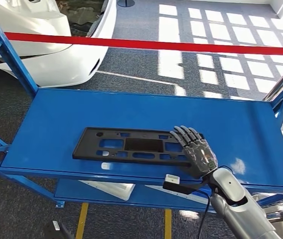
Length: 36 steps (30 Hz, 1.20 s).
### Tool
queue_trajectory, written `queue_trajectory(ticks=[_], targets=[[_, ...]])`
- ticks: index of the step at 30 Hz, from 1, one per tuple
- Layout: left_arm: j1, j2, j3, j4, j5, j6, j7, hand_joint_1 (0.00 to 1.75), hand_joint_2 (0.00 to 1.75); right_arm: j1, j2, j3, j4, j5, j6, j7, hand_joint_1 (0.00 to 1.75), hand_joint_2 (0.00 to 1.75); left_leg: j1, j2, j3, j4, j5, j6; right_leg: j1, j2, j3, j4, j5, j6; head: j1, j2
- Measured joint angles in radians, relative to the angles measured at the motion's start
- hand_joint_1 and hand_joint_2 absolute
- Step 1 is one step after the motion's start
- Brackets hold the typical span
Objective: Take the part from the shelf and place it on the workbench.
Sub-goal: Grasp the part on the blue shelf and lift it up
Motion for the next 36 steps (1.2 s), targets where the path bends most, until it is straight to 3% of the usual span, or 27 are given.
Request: queue_trajectory(ticks=[25, 36], targets=[[0.001, 0.000, 0.000, 0.000, 0.000, 0.000, 0.006, 0.00, 0.00, -0.018, 0.022, 0.023, -0.041, -0.019, 0.027, 0.008, 0.00, 1.75, 0.000, 0.000, 0.000, 0.000, 0.000, 0.000, 0.000, 0.000, -0.001, 0.000, 0.000, 0.000, 0.000, 0.000], [0.001, 0.000, 0.000, 0.000, 0.000, -0.002, 0.006, 0.00, 0.00, -0.069, 0.023, 0.028, 0.080, -0.048, 0.108, 0.025, 0.00, 1.75, 0.000, 0.000, 0.000, 0.000, 0.000, 0.000, 0.000, 0.000, -0.001, 0.000, 0.000, 0.000, 0.000, 0.000]])
